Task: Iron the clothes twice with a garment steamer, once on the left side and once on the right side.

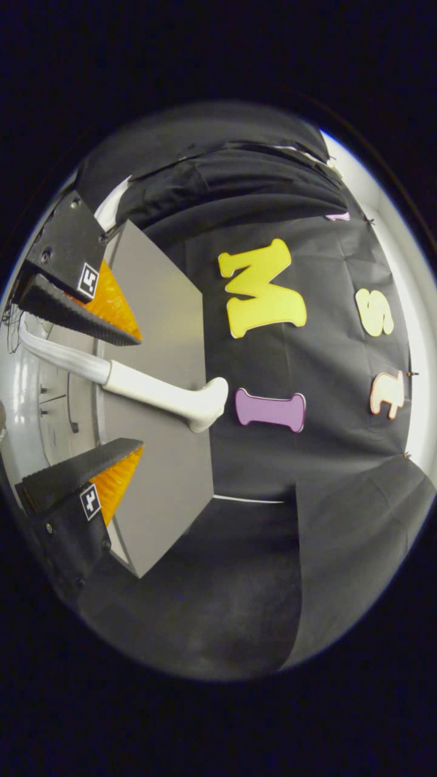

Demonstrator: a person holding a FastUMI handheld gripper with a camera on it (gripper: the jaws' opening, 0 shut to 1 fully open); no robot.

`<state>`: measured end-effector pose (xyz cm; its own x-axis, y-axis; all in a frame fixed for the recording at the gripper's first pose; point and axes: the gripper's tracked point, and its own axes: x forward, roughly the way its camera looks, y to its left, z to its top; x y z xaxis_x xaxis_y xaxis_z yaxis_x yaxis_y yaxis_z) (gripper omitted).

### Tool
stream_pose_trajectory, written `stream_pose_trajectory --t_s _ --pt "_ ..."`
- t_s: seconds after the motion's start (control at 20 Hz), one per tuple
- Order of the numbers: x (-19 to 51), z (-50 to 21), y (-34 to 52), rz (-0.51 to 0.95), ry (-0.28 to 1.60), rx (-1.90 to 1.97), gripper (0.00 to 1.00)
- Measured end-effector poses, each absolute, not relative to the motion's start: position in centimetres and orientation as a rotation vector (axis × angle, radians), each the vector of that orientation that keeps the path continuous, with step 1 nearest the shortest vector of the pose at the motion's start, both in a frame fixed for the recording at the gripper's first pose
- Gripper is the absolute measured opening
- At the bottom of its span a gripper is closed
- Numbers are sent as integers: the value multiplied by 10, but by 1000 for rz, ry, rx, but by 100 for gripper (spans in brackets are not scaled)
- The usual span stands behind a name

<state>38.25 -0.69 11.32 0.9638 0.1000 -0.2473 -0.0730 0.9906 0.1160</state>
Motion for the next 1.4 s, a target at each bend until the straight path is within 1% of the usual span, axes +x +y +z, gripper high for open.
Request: stream_pose_trajectory --t_s 0.2,0.3,0.35,0.45,0.6,0.7,0.75,0.8,0.95,1.1,1.2,1.25,1.4 --pt "424 106 0 104 312 97 94" --pt "443 105 3 103 327 100 91" --pt "451 102 4 99 342 103 86" --pt "462 100 4 94 358 119 80" --pt "471 94 0 77 385 140 75" --pt "473 89 2 78 404 176 65" --pt "471 83 6 99 442 209 60" --pt "470 87 6 93 416 215 55" --pt "477 80 3 88 445 195 52" --pt "473 84 5 83 450 246 47" --pt "471 94 8 70 405 273 37" --pt "466 102 7 55 357 260 36" --pt "442 128 13 27 250 222 36"
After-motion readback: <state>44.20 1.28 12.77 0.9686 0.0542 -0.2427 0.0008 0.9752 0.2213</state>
